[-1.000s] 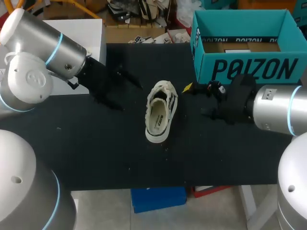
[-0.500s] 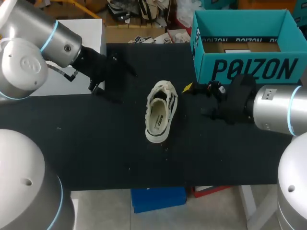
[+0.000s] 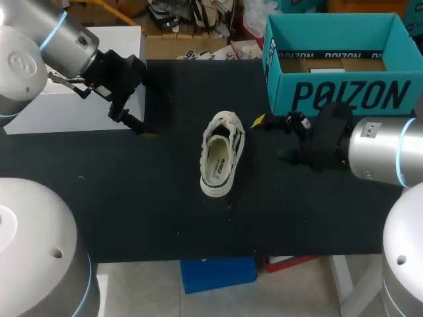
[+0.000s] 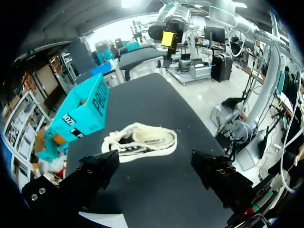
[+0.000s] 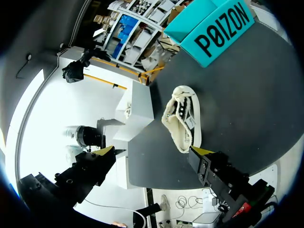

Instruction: Take the shoe out of the shoebox, open the shoe tongue, remove and reinsert the insole, then place the shoe into the shoebox

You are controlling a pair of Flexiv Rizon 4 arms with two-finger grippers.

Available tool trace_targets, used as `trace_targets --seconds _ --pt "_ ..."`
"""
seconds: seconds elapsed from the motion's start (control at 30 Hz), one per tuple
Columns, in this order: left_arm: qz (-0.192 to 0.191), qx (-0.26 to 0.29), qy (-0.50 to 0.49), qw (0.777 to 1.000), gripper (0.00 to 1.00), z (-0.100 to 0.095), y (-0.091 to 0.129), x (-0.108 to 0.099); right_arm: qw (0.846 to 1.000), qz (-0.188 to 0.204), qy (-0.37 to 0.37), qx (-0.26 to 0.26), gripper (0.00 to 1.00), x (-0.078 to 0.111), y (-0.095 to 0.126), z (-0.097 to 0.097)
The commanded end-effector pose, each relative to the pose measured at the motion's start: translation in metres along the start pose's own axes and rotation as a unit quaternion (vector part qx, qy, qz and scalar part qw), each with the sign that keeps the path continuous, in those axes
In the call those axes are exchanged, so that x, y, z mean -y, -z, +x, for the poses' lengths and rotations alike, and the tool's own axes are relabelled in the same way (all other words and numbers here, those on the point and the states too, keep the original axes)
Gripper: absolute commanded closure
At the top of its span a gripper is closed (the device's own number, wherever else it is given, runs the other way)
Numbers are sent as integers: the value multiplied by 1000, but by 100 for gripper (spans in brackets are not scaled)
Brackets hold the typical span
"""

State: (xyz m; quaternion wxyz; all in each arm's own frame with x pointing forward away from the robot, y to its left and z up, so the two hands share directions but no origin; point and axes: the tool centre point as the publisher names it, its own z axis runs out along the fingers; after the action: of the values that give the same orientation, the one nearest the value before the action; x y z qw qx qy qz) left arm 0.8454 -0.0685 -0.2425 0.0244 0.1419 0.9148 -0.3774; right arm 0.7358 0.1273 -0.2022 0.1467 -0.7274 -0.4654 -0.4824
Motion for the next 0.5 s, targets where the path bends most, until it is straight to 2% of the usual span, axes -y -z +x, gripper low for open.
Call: trace_targets --seconds 0.03,0.23,0.5 --pt "27 8 198 980 0 -1 3 -8 1000 16 -4 -6 0 -2 3 -5" --pt "34 17 211 977 0 -2 11 -16 1000 16 -4 -6 0 -2 3 -5" --pt "27 33 175 984 0 3 14 -16 1000 16 -4 -6 0 -2 3 -5"
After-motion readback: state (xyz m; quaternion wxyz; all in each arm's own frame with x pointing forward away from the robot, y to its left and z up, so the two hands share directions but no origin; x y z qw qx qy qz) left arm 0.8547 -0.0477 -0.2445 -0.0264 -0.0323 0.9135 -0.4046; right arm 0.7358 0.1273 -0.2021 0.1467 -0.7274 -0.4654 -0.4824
